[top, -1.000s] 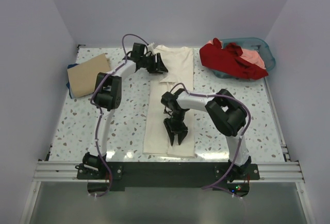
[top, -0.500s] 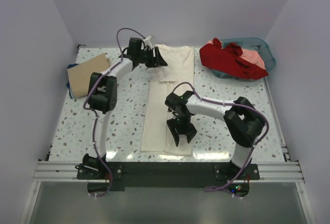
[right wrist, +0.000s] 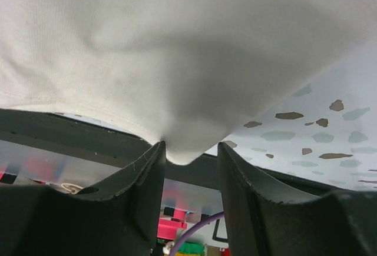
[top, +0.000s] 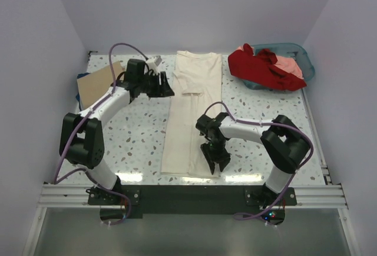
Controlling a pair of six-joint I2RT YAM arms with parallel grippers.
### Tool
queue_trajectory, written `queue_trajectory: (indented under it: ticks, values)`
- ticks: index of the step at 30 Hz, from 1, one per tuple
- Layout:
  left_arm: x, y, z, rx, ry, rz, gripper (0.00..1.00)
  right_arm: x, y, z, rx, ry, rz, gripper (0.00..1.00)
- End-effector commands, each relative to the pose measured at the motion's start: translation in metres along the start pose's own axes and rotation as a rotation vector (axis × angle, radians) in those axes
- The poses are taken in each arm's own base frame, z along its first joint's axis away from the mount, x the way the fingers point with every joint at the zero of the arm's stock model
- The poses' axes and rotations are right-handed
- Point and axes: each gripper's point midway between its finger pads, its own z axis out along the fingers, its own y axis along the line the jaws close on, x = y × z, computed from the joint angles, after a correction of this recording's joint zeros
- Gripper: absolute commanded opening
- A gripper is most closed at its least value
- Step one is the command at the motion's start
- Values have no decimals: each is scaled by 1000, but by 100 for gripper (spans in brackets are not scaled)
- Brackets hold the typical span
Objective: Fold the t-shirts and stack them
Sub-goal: Fold the tshirt
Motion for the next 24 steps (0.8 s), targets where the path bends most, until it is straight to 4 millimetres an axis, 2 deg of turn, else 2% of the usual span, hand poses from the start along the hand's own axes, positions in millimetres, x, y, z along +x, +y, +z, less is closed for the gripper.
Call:
queue_trajectory:
  ticks: [1, 4, 8, 10, 11, 12, 19, 24]
  values:
    - [71, 21, -20, -99, 163, -45, 59, -3, 2, 7, -19, -7, 22, 44]
    - [110, 22, -38, -132, 244, -72, 59, 1, 2, 11, -20, 16, 24, 40]
    - [150, 19, -60, -163, 326, -104, 58, 8, -1, 14, -17, 49, 31, 37]
    - [173, 15, -74, -164, 371, -123, 58, 11, -1, 15, -20, 56, 32, 36]
    - [177, 9, -80, -146, 371, -124, 57, 13, -2, 15, -20, 62, 33, 36]
    - [191, 7, -84, -138, 402, -135, 57, 15, -3, 16, -21, 64, 35, 36]
    - [237, -22, -104, -33, 490, -184, 58, 18, 0, 23, -51, 79, 34, 33]
    - [269, -27, -112, -26, 589, -208, 58, 17, -1, 23, -50, 72, 32, 26]
